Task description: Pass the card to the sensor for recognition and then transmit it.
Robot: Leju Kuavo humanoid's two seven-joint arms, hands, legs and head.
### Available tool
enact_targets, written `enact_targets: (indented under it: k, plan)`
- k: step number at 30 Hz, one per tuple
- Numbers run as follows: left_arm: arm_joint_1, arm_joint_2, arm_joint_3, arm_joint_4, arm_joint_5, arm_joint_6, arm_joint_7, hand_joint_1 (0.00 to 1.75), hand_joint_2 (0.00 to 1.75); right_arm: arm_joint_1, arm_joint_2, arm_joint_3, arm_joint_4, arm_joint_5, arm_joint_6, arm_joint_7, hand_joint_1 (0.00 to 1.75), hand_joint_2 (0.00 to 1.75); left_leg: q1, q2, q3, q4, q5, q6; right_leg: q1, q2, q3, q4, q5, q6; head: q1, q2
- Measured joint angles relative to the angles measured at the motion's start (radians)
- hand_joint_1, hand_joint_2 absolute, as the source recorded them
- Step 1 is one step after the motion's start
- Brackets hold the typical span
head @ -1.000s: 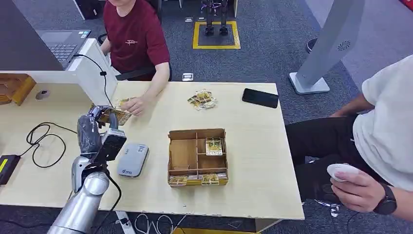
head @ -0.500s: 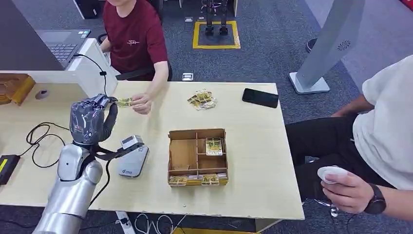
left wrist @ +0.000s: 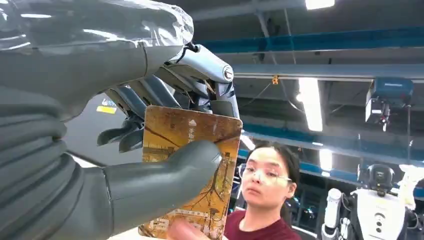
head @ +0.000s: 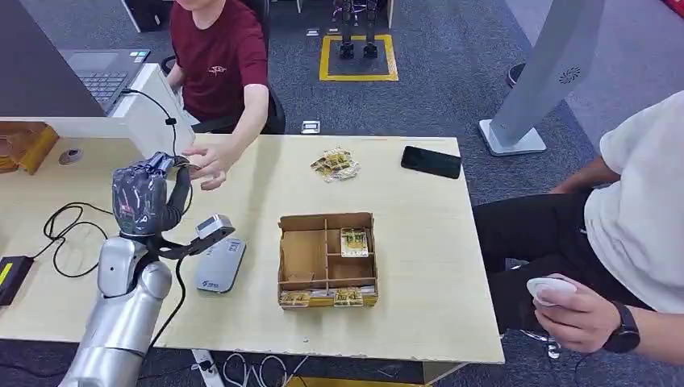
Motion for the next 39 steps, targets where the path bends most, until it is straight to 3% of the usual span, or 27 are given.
enact_targets:
  k: [6, 12, 18, 21, 25, 32, 35, 39]
  plan:
    - [-0.006, -0.002, 0.000, 0.034, 0.077, 0.000, 0.013, 0.00, 1.75, 0.000, 0.000, 0.000, 0.000, -0.001, -0.002, 0.000, 0.00, 1.75, 0.000, 0.000, 0.000, 0.000, 0.000, 0.000, 0.000, 0.000, 0.000, 0.000, 0.000, 0.000, 0.000, 0.000]
    - [-0.023, 0.003, -0.072, 0.088, 0.333, -0.018, 0.139, 0.00, 1.75, 0.000, 0.000, 0.000, 0.000, -0.010, -0.003, 0.007, 0.00, 1.75, 0.000, 0.000, 0.000, 0.000, 0.000, 0.000, 0.000, 0.000, 0.000, 0.000, 0.000, 0.000, 0.000, 0.000]
    - [-0.026, 0.003, -0.153, 0.091, 0.513, -0.086, 0.173, 0.00, 1.75, 0.001, 0.000, -0.008, 0.000, -0.011, -0.005, 0.015, 0.00, 1.75, 0.000, 0.000, 0.000, 0.000, 0.000, 0.000, 0.000, 0.000, 0.000, 0.000, 0.000, 0.000, 0.000, 0.000]
    - [-0.012, 0.007, -0.189, 0.061, 0.595, -0.158, 0.161, 0.00, 1.75, 0.001, 0.000, -0.014, 0.000, -0.011, -0.005, 0.014, 0.00, 1.75, 0.000, 0.000, 0.000, 0.000, 0.000, 0.000, 0.000, 0.000, 0.000, 0.000, 0.000, 0.000, 0.000, 0.000]
    - [0.040, 0.036, -0.255, -0.027, 0.679, -0.309, 0.111, 0.00, 1.75, 0.002, 0.001, -0.027, 0.000, -0.008, -0.003, 0.004, 0.00, 1.75, 0.000, 0.000, 0.000, 0.000, 0.000, 0.000, -0.001, 0.000, 0.000, 0.000, 0.000, 0.000, 0.000, 0.000]
    - [0.211, 0.110, -0.356, -0.273, 0.753, -0.511, 0.035, 0.00, 1.75, 0.007, 0.002, -0.052, -0.005, -0.008, 0.013, 0.004, 0.00, 1.75, 0.000, 0.001, -0.001, 0.000, -0.001, 0.000, 0.000, 0.001, -0.001, 0.000, 0.000, 0.000, 0.000, 0.000]
    - [0.283, 0.132, -0.396, -0.364, 0.742, -0.540, 0.008, 0.00, 1.75, 0.012, 0.002, -0.063, -0.011, -0.006, 0.017, 0.002, 0.00, 1.75, 0.000, 0.000, -0.001, 0.000, -0.001, 0.000, 0.000, 0.000, -0.001, 0.000, -0.001, 0.000, 0.000, 0.000]
    - [0.345, 0.160, -0.449, -0.440, 0.636, -0.500, -0.020, 0.00, 1.75, 0.013, 0.005, -0.077, -0.019, -0.004, 0.022, 0.000, 0.00, 1.75, 0.000, 0.000, -0.001, 0.000, -0.001, 0.000, -0.001, 0.000, -0.001, 0.000, 0.000, 0.000, 0.000, 0.000]
